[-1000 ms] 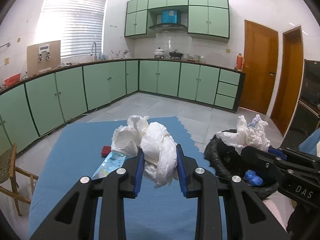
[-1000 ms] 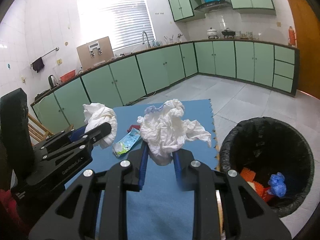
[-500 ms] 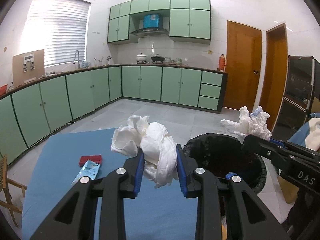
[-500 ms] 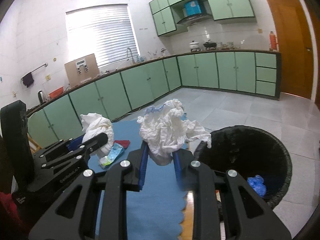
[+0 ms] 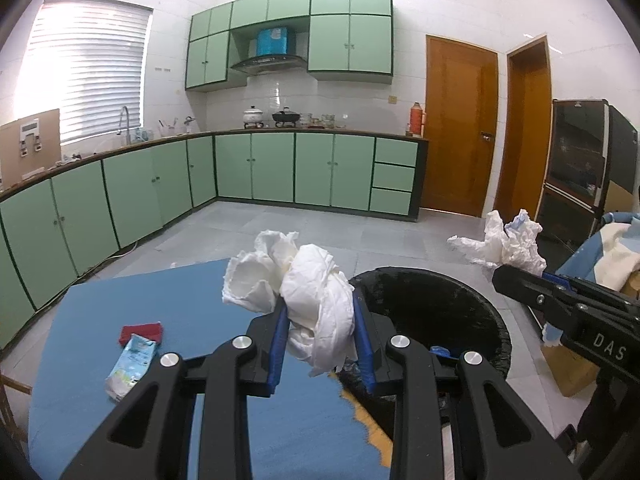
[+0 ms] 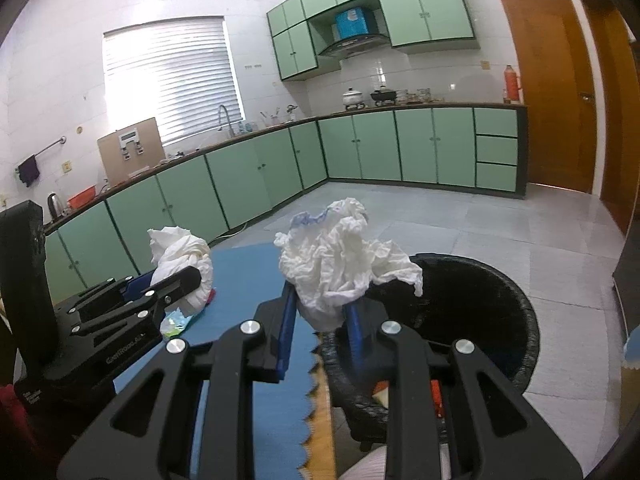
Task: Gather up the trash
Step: 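Carry both tissues over the bin and open both tools to drop them, then grasp the milk carton with the left tool, then grasp the red cloth with the right tool while the left tool holds the carton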
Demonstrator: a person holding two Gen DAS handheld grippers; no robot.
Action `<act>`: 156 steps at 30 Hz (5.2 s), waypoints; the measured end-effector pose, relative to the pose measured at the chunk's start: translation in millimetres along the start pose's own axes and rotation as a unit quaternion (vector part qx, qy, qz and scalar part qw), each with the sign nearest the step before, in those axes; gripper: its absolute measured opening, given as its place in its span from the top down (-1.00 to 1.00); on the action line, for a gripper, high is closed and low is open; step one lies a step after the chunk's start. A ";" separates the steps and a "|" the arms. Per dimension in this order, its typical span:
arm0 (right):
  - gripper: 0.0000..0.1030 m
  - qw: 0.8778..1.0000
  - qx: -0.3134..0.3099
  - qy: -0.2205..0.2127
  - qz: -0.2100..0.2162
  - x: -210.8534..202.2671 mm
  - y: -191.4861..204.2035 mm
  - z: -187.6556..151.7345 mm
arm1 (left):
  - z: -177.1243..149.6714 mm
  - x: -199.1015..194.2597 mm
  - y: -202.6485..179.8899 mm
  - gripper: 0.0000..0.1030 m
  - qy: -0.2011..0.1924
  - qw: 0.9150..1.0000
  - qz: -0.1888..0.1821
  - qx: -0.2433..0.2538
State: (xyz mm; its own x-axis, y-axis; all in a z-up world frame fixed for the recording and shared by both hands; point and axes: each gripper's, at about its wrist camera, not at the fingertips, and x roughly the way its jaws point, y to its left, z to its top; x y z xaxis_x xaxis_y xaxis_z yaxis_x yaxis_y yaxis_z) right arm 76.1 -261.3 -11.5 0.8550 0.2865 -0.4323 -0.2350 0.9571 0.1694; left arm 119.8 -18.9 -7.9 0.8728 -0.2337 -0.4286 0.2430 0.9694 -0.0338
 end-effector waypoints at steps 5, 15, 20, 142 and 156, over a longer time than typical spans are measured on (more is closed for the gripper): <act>0.57 1.000 0.008 -0.003 -0.017 -1.3 -19.6 -1.0 | 1.3 11.3 -10.0 0.42 0.006 1.000 -0.009 0.007; 0.57 0.999 0.016 0.004 -0.045 6.8 -51.2 -7.1 | 1.7 35.2 -26.0 0.42 0.014 0.999 -0.027 0.024; 0.57 0.998 0.016 0.013 -0.058 16.9 -65.2 -10.3 | 0.4 55.5 -37.9 0.42 0.024 0.999 -0.035 0.028; -0.78 0.972 -0.120 0.180 0.096 347.8 227.2 -59.7 | -128.9 83.5 347.9 -0.07 0.198 0.942 0.218 -0.162; -0.78 0.965 -0.138 0.198 0.105 368.0 238.2 -63.2 | -131.4 76.6 358.6 0.08 0.172 0.937 0.243 -0.182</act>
State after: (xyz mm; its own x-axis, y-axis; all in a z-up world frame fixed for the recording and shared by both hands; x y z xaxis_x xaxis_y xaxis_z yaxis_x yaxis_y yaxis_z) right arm 305.5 74.9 -186.1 0.5445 0.4163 -0.7281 -0.5444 0.8359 0.0708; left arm 218.1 320.6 -171.5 0.6402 0.2199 -0.7360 -0.3632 0.9310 -0.0377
